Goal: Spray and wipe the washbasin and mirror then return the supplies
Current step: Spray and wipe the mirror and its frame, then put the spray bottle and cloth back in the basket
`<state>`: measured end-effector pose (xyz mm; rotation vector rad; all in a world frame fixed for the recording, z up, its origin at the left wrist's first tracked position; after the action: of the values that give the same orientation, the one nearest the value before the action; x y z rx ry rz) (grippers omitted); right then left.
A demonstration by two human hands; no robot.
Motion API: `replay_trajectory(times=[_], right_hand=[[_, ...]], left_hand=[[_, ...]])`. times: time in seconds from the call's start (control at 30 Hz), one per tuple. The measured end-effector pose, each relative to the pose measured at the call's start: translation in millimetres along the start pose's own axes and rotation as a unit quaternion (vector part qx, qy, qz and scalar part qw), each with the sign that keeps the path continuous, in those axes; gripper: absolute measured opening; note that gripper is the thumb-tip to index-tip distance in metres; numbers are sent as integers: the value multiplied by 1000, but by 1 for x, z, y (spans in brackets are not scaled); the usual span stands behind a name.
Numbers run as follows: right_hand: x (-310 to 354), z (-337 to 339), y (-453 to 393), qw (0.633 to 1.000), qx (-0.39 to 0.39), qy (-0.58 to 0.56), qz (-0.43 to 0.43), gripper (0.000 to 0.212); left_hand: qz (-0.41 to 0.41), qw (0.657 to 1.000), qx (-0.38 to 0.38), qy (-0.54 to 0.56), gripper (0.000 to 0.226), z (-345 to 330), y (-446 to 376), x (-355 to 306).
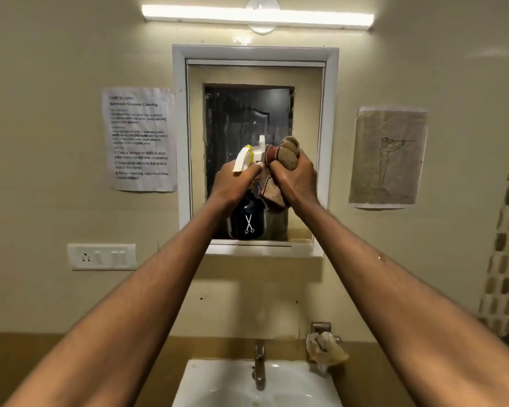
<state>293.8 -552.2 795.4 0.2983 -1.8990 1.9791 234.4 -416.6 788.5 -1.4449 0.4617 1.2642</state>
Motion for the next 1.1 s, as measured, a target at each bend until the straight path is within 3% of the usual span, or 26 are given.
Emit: replay_trajectory(times=[0.3,0.43,0.53,0.6,0.77,0.97,1.1], right_hand=[[4,-24,29,995,55,-85,-25,18],[12,-26,40,990,56,-130,-25,19],[14,-19,49,992,11,-121,-22,19],[6,-17,60,994,-2,-109,-32,32],[-32,-25,109,991,43,-91,-89,50],[-78,-36,187,988,60,-49,-132,35],[-112,-47,243,980,69,-16,-187,50]], left_hand=[[-23,999,2,-39,11,17,16,6],[-17,999,4,-32,16,17,24,15],[-15,1000,-3,-26,13,12,33,22],[-18,999,-17,-33,11,9,41,30],[5,997,-24,-71,8,-3,60,82],[36,990,-22,-137,19,-9,85,165],[74,987,-28,-140,20,-4,108,214]])
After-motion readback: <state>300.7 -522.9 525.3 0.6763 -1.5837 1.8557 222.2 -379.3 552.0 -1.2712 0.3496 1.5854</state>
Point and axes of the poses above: each hand's wrist, its own y-axis away from the middle knuckle, its own z-axis out of the back of the hand, x = y × z, the point moved 6 cm from there along -y, towards the middle knuckle, and after that the axes turned 13 degrees about z, right-handed, at the moved point
